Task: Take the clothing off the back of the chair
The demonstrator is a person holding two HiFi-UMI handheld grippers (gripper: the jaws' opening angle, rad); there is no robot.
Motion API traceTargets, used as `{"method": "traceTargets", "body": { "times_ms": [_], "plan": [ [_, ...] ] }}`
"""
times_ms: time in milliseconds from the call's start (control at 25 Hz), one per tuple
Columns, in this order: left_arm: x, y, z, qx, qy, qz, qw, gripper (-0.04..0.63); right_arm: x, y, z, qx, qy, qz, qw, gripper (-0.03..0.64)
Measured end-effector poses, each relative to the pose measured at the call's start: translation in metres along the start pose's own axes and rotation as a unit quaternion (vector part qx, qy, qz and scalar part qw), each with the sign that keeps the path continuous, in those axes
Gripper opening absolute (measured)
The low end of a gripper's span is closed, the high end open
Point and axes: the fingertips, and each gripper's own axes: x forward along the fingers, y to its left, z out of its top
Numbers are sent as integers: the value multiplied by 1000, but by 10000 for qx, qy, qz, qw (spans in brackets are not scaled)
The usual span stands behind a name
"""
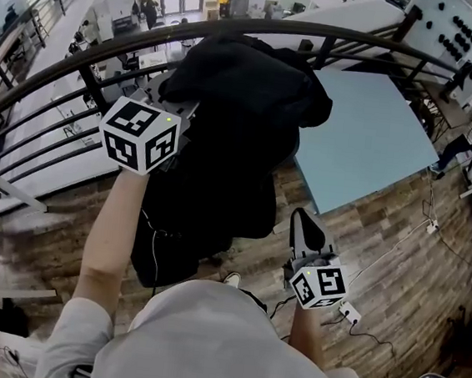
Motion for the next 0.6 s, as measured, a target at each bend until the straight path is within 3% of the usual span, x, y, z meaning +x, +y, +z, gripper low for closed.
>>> {"method": "traceTargets", "body": {
  "times_ms": [320, 600],
  "plan": [
    [-34, 17, 14, -173, -307, 184, 9992, 86, -11, -15, 1, 25, 37, -319, 9995, 20],
    [-69, 38, 24, -39, -302, 404, 9987, 86, -14, -15, 8, 52, -19, -370, 9993, 20]
  ]
}}
